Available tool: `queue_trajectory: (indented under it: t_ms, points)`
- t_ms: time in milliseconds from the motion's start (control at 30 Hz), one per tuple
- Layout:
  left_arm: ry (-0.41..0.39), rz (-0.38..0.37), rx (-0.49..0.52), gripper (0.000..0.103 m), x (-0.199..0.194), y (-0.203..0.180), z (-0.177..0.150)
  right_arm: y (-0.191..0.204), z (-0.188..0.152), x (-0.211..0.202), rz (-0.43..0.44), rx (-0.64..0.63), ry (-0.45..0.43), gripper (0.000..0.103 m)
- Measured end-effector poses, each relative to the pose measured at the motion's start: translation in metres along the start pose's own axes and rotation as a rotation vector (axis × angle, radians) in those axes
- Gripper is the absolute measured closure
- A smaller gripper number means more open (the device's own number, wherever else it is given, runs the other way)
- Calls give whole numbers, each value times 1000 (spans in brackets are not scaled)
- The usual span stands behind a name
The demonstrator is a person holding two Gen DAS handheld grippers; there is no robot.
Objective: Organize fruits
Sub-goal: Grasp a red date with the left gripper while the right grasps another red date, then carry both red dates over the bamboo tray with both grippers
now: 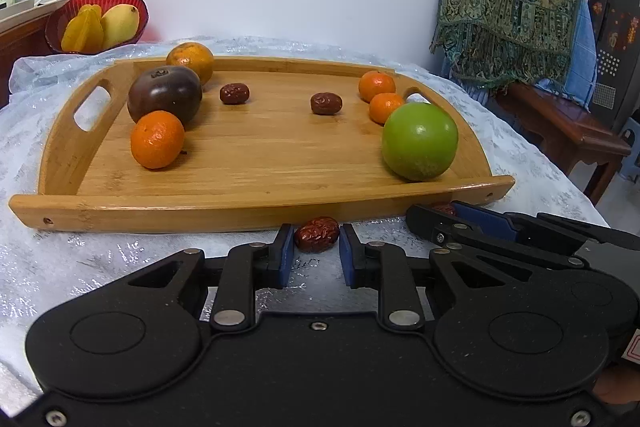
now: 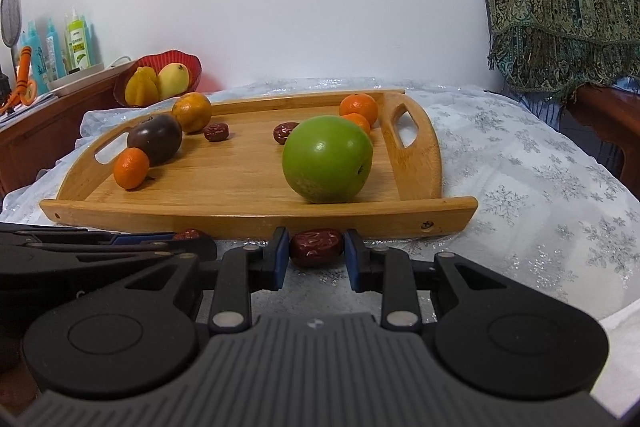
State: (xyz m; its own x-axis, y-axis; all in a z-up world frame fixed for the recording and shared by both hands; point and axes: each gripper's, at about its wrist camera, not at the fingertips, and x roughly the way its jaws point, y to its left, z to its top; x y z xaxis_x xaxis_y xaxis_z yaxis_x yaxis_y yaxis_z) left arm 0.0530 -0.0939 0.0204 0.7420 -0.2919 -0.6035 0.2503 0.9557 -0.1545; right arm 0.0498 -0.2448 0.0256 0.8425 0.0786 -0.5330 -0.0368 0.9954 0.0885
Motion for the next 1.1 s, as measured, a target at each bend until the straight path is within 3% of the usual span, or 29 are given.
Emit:
queue_trajectory:
  t_ms: [1100]
  points:
    - [-77, 5, 13, 81, -26, 12, 14, 15, 19, -4, 25, 41, -85, 70]
